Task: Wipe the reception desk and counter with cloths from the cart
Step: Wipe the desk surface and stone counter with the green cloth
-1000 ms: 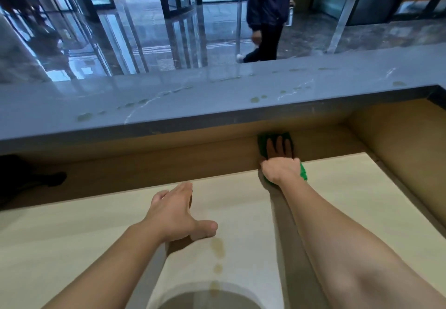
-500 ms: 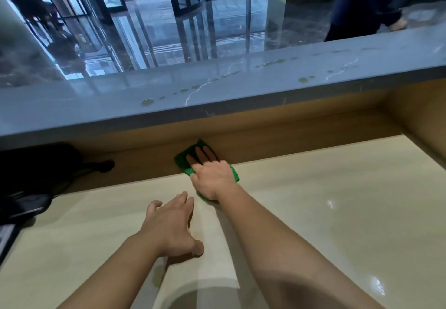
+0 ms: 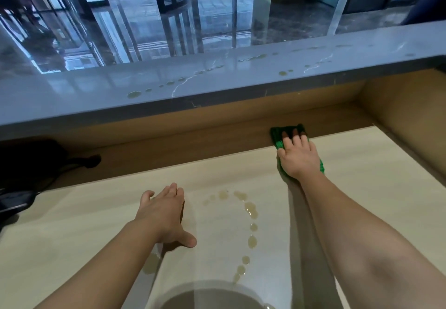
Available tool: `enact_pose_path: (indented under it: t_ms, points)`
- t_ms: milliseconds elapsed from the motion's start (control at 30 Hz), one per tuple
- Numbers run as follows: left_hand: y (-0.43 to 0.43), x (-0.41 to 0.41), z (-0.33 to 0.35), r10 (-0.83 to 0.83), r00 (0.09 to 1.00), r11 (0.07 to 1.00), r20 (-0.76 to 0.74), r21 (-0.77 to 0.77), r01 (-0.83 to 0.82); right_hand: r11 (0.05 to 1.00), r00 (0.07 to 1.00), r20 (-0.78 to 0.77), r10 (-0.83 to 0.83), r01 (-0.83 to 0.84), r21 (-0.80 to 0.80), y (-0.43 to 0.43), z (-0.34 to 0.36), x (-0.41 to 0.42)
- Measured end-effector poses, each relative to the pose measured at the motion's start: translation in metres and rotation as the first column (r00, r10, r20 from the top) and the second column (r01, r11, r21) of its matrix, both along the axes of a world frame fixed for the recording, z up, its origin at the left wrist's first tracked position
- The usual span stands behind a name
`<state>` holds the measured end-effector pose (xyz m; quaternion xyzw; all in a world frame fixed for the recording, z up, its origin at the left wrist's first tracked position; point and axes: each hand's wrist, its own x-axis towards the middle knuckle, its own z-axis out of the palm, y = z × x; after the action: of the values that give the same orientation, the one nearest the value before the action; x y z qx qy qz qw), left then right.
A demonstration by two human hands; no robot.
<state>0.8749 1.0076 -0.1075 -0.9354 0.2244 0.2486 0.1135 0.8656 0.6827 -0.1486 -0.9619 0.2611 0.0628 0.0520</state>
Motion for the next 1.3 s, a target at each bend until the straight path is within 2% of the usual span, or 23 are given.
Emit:
enact_pose_path:
  t_ms: [100, 167, 300, 467, 567, 700, 900, 1100, 1300]
  points:
    - [0.002, 0.0, -0.002, 0.005, 1.0, 1.0, 0.005, -0.026, -0.005, 0.998, 0.998, 0.001, -0.056, 0.056, -0.003, 0.029, -0.004, 0.006]
    - [0.005, -0.001, -0.003, 0.016, 1.0, 0.998, 0.007, -0.056, -0.016, 1.0, 1.0, 0.002, -0.013, 0.013, 0.001, 0.058, -0.004, 0.009]
    - [0.016, -0.015, -0.003, 0.047, 0.997, 0.984, 0.062, -0.174, -0.035, 0.981, 0.981, 0.039, 0.188, -0.189, 0.038, 0.135, -0.005, 0.012]
    - [0.035, -0.049, -0.012, 0.155, 0.974, 0.958, 0.164, -0.265, -0.107, 0.886, 0.888, 0.034, 0.458, -0.459, 0.07, 0.226, -0.007, 0.001]
    - [0.041, -0.068, -0.012, 0.18, 0.966, 0.957, 0.185, -0.26, -0.128, 0.846, 0.851, 0.014, 0.526, -0.524, 0.092, 0.242, -0.01, -0.001]
    - [0.031, -0.074, -0.009, 0.135, 0.97, 0.976, 0.203, -0.196, -0.095, 0.82, 0.827, 0.037, 0.561, -0.561, 0.114, 0.219, -0.008, -0.006]
    - [0.02, -0.066, -0.002, 0.031, 0.988, 0.993, 0.154, -0.115, -0.014, 0.926, 0.929, 0.06, 0.366, -0.37, 0.079, 0.128, -0.005, -0.029]
    - [0.02, -0.063, -0.002, 0.031, 0.991, 0.987, 0.133, -0.161, -0.01, 0.996, 0.996, 0.035, 0.086, -0.087, 0.022, 0.034, -0.001, -0.072]
    - [0.024, -0.058, -0.009, 0.03, 0.989, 0.976, 0.144, -0.216, 0.002, 0.993, 0.994, -0.011, -0.108, 0.109, 0.047, 0.048, -0.002, -0.078]
